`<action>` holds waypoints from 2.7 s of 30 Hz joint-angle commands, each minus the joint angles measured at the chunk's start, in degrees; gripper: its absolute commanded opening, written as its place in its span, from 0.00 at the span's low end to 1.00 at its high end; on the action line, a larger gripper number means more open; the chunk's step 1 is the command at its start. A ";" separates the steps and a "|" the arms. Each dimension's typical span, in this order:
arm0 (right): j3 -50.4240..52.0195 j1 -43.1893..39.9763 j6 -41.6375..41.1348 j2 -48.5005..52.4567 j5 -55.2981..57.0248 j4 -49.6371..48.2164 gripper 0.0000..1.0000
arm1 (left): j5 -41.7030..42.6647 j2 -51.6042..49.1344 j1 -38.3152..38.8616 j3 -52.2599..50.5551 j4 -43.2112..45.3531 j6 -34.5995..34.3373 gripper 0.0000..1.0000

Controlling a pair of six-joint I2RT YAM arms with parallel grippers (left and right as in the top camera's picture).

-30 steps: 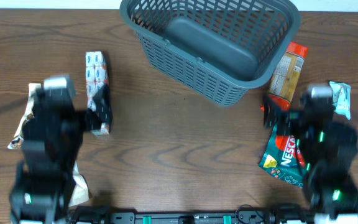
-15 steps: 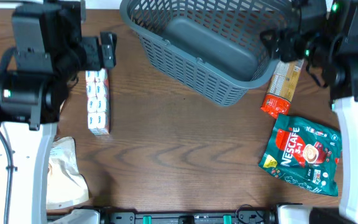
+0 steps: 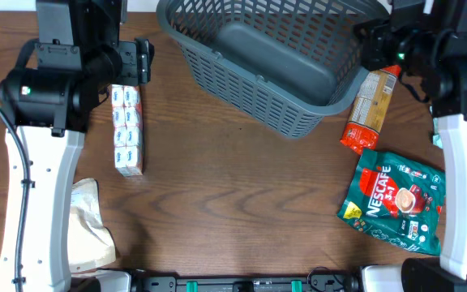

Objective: Pack container
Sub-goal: 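Grasp the grey basket rims with left and right grippers, then pull the grey basket toward the table centre with both grippers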

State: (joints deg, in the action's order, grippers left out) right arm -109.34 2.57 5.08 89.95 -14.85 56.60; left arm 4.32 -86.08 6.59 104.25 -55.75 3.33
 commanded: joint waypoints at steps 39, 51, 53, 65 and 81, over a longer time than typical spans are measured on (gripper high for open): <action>-3.06 16.31 -2.60 -5.40 -0.81 28.96 0.01 | -0.20 -12.17 10.27 1.66 18.78 6.29 0.05; 3.78 18.51 -2.91 -5.31 0.35 28.87 0.01 | -0.22 -17.33 10.49 1.64 18.82 6.36 0.06; 6.21 18.53 -2.91 -5.29 1.18 28.17 0.01 | -0.24 -17.33 10.47 1.64 18.80 6.86 0.05; 17.92 18.51 -4.22 -5.29 1.31 20.04 0.01 | -0.24 -17.33 10.47 1.64 18.14 7.17 0.06; 18.29 18.47 -5.11 -5.29 4.55 17.44 0.01 | -0.48 -17.66 10.47 1.64 14.49 8.68 0.05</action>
State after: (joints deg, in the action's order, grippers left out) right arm -91.37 20.60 0.64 84.53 -10.96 74.24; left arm 4.10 -103.11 16.95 105.30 -39.27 10.61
